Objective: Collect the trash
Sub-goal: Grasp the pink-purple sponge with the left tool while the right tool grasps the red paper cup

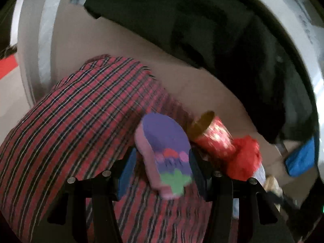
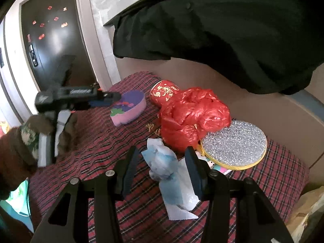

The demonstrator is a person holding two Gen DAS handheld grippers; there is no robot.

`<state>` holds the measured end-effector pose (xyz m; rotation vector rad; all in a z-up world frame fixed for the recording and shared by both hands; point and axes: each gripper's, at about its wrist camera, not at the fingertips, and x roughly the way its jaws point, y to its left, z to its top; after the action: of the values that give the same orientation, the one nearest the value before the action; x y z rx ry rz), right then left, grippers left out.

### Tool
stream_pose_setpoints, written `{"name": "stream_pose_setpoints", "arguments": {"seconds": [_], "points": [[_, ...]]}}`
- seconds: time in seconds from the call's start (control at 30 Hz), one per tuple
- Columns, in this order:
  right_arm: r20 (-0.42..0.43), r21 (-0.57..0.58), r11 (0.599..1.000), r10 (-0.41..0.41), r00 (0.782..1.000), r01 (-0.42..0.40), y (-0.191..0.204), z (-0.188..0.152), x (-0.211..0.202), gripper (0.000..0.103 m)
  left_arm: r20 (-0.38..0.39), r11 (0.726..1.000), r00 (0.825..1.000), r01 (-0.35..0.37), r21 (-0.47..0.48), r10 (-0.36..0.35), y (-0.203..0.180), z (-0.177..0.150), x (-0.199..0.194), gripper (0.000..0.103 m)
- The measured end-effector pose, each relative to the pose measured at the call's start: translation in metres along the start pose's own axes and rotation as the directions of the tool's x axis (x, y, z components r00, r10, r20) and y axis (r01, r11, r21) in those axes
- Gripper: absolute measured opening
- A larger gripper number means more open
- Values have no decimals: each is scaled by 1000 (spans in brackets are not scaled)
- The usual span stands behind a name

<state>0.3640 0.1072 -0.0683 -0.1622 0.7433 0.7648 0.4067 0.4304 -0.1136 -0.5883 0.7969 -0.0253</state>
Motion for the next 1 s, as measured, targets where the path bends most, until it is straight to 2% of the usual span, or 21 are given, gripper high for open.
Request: {"name": "stream_pose_setpoints", "arguments": {"seconds": [0.13, 0.27, 0.47, 0.6, 0.67, 0.77, 0.87, 1.0], "points": [[3, 9, 1000, -21, 1000, 21, -7, -6, -7, 45, -12, 998, 999, -47, -51, 46, 3, 7, 27, 54], [12, 64, 996, -59, 998, 58, -31, -13, -19, 45, -40, 995, 999, 27, -99, -31, -5, 4, 39, 54], [29, 153, 986, -63, 998, 58, -57, -20, -28, 45, -23, 991, 990, 135, -10, -136, -55, 4, 32, 54], [26, 173, 983, -63, 998, 57, -63, -27, -26, 45, -55, 973, 980, 194, 125, -189, -97, -6, 27, 54], [26, 184, 981, -62, 998, 56, -65, -30, -26, 45, -63, 965, 989, 144, 219, -133, -118, -18, 28, 54], [30, 191, 980, -61, 998, 55, -67, -34, -29, 45, -17, 959, 1000, 13, 284, -9, -130, -29, 33, 54], [28, 173, 982, -77, 997, 71, -66, -36, -30, 45, 5, 957, 996, -84, 277, 86, -128, -35, 40, 54], [24, 163, 983, -87, 996, 82, -68, -39, -31, 45, -3, 967, 992, -125, 222, 129, -105, -34, 47, 54]]}}
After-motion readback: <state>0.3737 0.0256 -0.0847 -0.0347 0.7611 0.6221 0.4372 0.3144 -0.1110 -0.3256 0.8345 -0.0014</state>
